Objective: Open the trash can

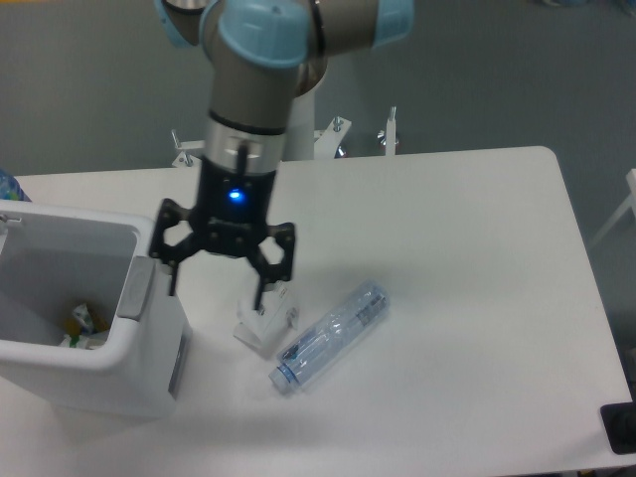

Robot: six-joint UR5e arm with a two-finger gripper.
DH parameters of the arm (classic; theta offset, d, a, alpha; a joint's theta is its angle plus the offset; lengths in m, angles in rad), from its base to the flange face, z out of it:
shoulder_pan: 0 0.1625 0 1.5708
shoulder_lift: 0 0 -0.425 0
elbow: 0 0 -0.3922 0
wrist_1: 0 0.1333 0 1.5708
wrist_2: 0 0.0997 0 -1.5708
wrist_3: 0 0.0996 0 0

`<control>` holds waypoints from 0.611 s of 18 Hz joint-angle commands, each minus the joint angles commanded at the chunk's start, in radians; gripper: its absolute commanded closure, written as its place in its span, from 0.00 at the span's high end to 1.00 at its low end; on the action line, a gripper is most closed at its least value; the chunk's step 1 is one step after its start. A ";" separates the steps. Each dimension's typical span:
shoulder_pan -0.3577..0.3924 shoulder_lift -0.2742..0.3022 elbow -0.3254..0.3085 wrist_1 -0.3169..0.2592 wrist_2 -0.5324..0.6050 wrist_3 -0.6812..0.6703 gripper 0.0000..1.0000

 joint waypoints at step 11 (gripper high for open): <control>0.184 -0.067 -0.017 -0.008 0.075 0.456 1.00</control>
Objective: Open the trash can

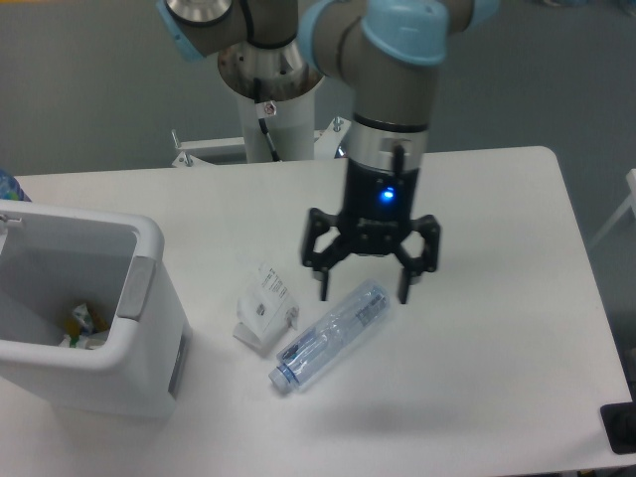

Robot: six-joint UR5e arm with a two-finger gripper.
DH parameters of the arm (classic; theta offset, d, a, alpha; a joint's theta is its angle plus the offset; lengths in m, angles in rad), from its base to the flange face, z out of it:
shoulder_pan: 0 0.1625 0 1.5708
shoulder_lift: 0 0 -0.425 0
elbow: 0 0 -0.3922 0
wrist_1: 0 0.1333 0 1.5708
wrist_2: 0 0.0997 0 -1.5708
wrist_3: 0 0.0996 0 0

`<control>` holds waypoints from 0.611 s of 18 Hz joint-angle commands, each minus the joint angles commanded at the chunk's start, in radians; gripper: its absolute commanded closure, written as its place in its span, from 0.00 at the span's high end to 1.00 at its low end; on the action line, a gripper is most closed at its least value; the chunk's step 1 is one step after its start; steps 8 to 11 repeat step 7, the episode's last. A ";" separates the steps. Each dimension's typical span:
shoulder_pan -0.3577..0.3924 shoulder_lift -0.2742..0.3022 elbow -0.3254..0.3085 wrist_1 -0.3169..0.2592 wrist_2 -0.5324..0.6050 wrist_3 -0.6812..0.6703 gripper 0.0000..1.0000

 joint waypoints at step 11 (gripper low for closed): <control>0.011 -0.080 -0.038 0.002 0.267 0.372 1.00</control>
